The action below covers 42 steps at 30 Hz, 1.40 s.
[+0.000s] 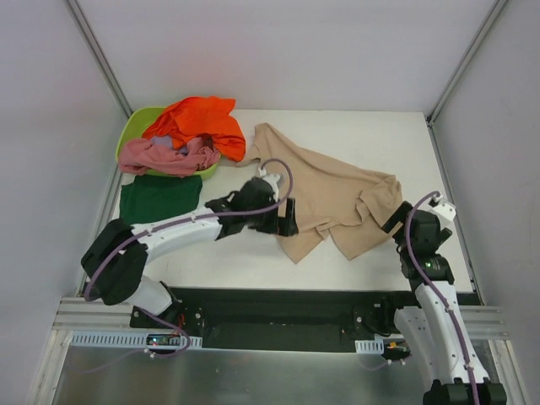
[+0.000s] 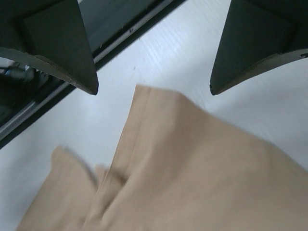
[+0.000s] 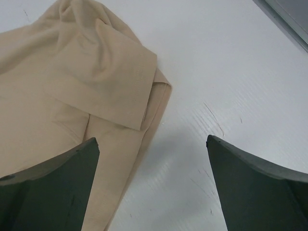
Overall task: Fold and stack the t-shirts
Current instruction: Flatten out the tshirt
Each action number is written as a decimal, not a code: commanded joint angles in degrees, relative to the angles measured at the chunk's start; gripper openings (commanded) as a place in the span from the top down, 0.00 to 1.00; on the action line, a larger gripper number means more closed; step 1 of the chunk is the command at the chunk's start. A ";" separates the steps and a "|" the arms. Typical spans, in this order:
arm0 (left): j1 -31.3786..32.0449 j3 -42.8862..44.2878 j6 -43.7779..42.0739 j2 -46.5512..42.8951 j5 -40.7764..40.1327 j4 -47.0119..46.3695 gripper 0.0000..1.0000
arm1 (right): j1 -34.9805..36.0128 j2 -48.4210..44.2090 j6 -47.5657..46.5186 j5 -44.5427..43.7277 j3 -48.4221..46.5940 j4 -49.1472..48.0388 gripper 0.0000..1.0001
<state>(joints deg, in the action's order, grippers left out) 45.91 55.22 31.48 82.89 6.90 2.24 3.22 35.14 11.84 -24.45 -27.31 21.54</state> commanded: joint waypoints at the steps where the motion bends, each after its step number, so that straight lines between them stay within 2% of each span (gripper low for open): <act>1: 7.87 -4.68 10.07 3.23 -0.82 1.54 0.01 | -0.24 -6.21 1.35 -0.69 2.08 -2.12 0.04; 6: 9.63 -4.77 17.28 8.50 -2.94 0.32 0.01 | -0.24 -8.07 0.73 -0.86 2.44 -1.50 0.04; 10: 9.90 -3.63 19.57 12.37 -3.99 -0.39 0.05 | -0.24 -7.63 0.73 -0.78 2.26 -1.06 0.04; 14: 10.51 -4.16 24.14 13.70 -9.59 -1.18 0.07 | -0.24 -7.10 0.82 -0.86 2.26 -0.89 0.04; 20: 12.36 -5.39 29.85 14.75 -19.09 -1.36 0.16 | -0.24 -7.01 1.52 -2.18 1.82 -0.10 0.04; 24: 14.02 -5.82 33.11 16.77 -23.14 -1.98 0.27 | -0.24 -8.32 1.88 -3.15 1.91 0.08 0.04; 27: 14.73 -6.35 33.99 17.74 -24.39 -4.69 0.30 | -0.24 -9.47 1.88 -3.33 2.08 0.34 0.04; 29: 14.73 -6.09 33.21 18.35 -23.86 -5.93 0.38 | -0.24 -10.17 1.88 -3.41 2.26 0.34 0.04; 38: 14.73 -5.91 32.24 19.24 -22.36 -5.93 0.95 | -0.24 -10.70 1.61 -3.68 2.26 0.87 0.04; 39: 14.73 -6.18 32.06 18.71 -22.80 -5.76 1.00 | -0.24 -10.44 1.70 -3.59 2.09 1.05 0.04; 42: 14.73 -6.79 30.57 16.26 -25.86 -3.40 1.00 | -0.24 -9.83 1.09 -3.06 1.82 1.40 0.04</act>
<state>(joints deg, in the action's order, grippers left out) 60.34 50.61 64.07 100.79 -15.53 -7.86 3.22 24.73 13.02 -26.81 -24.67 22.72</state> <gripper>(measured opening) 0.008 0.958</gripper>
